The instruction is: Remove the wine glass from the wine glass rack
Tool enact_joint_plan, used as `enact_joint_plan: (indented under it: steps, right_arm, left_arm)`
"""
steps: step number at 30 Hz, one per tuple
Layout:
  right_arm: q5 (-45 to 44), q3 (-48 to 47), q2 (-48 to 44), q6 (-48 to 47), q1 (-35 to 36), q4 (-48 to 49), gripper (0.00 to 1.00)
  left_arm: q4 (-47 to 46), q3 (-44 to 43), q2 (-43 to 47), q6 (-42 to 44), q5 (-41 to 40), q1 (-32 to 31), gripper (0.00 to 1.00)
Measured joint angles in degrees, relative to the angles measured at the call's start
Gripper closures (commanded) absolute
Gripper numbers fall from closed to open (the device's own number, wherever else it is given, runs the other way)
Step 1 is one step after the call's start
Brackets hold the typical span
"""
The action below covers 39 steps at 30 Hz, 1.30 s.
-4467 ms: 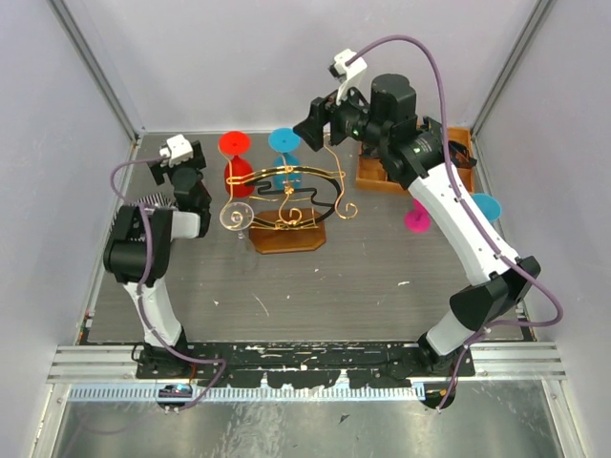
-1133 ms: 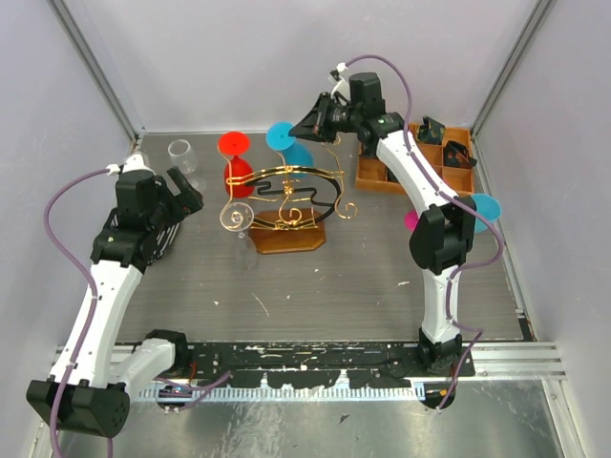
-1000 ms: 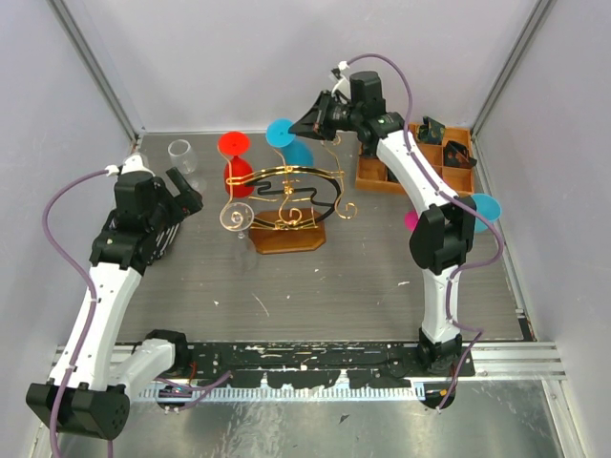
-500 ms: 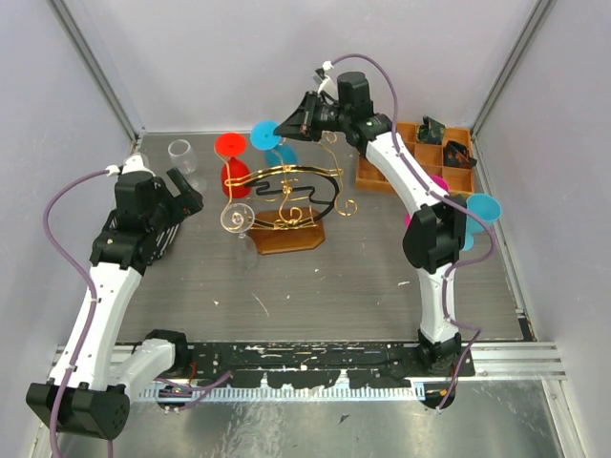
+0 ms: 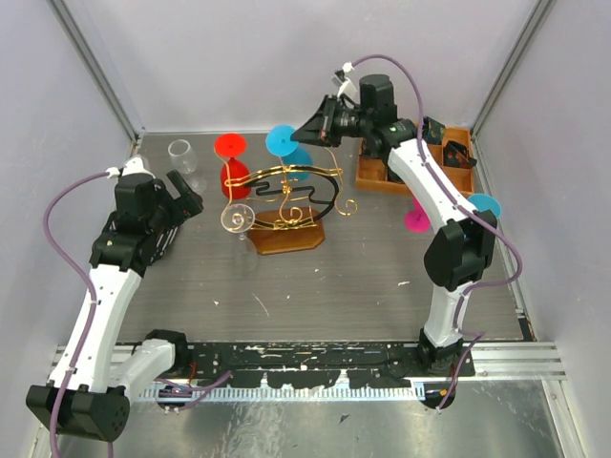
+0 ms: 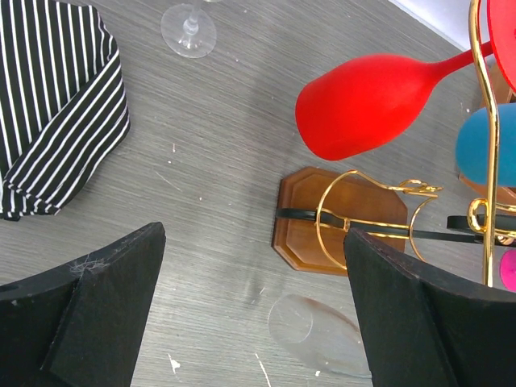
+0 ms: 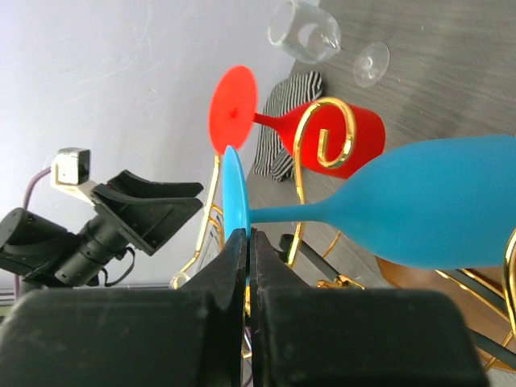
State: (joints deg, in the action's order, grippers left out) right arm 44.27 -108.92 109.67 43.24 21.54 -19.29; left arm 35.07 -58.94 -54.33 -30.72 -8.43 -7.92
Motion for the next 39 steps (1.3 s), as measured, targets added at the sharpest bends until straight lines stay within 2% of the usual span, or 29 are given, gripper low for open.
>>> enact_joint_plan:
  steps: [17, 19, 24, 28, 34, 39]
  right_arm:
    - [4.5, -9.2, -2.8, 0.0, -3.7, -3.6, 0.99]
    - [4.9, -9.7, -4.4, -2.1, -3.7, -4.9, 0.99]
    - [1.1, -9.8, -13.5, -14.0, -3.3, -9.9, 0.99]
    - [-9.2, -8.3, -25.5, -25.5, -0.1, -14.3, 0.99]
    - [-30.1, -3.3, -39.6, -36.9, 10.9, -22.9, 0.99]
    - [-57.6, 7.0, -42.9, -37.6, 15.2, -31.5, 0.99]
  left_arm:
    - [1.9, 0.0, 1.0, 0.2, -0.1, 0.0, 0.01]
    - [2.2, 0.0, 1.0, 0.2, -0.1, 0.0, 0.01]
    - [2.5, 0.0, 1.3, 0.2, -0.1, 0.0, 0.01]
    - [2.6, 0.0, 1.7, 0.2, -0.1, 0.0, 0.01]
    - [2.6, 0.0, 2.6, 0.2, -0.1, 0.0, 0.01]
    - [3.2, 0.0, 4.0, 0.1, 0.0, 0.0, 0.00]
